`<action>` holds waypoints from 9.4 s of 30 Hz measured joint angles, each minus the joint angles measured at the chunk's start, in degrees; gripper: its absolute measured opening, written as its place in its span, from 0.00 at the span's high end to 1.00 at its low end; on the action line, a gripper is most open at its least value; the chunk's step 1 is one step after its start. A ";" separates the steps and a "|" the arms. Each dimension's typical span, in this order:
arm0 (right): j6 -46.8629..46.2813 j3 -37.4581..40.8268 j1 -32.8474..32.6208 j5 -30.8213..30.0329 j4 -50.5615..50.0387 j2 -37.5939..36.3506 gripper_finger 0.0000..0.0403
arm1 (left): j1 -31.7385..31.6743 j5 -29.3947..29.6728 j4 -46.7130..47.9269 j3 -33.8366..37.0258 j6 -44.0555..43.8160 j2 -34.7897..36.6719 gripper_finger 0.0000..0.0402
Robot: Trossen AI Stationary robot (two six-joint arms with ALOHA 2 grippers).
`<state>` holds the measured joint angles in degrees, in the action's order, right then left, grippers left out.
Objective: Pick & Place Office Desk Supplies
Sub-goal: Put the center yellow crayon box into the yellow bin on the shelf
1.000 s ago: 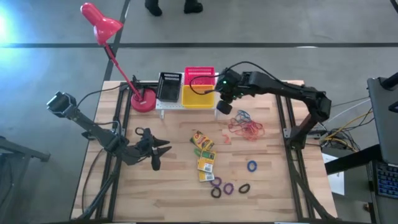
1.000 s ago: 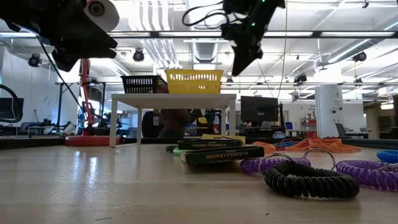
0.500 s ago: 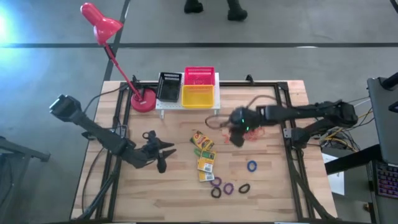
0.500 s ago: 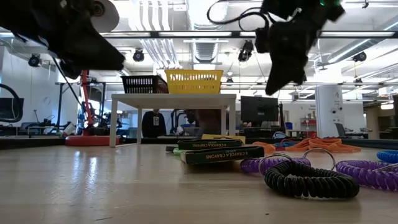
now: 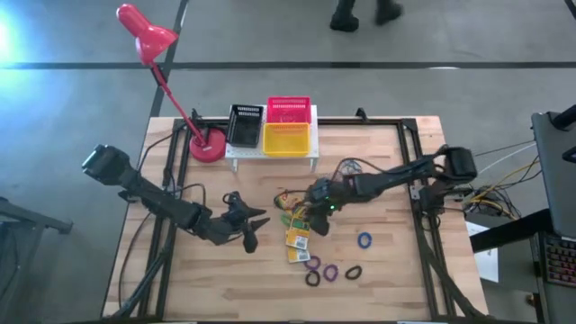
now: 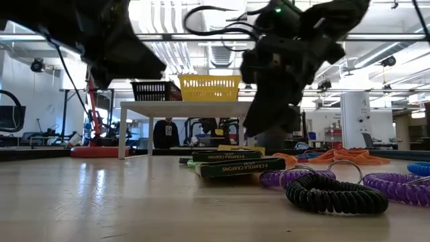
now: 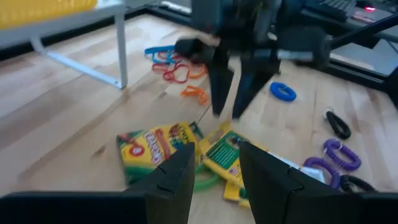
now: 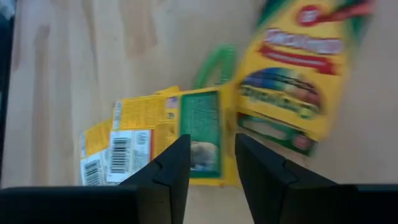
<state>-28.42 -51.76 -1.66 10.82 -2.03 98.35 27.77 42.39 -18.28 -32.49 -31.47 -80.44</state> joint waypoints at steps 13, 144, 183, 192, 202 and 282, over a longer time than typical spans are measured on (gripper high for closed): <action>12.30 -14.48 -0.40 -0.09 -16.31 10.48 0.93 | -0.90 -4.76 0.26 -1.29 0.14 0.09 0.67; 15.97 -5.47 -6.38 -8.95 -14.99 -13.19 0.98 | -12.11 -22.69 -27.84 -9.53 10.34 -29.18 0.31; 15.99 -5.47 -8.52 -12.55 -10.68 -13.60 0.98 | -10.93 -19.06 -33.62 -12.66 10.62 -31.17 0.69; 16.22 -7.48 -8.48 -12.57 -13.22 -16.33 0.97 | -10.86 -22.13 -17.97 -12.71 8.00 -22.95 0.94; 15.49 -2.94 -8.47 -27.46 -19.15 -26.04 0.88 | -11.91 -21.55 35.09 -24.63 2.02 3.65 0.91; 4.46 18.59 -13.98 -34.78 -5.74 -41.58 0.87 | -41.57 -10.93 55.56 -56.27 -6.00 -21.18 0.63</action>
<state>-23.96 -33.17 -15.64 -23.97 -7.77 56.77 -13.80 31.46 37.27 -88.76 -37.48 -101.62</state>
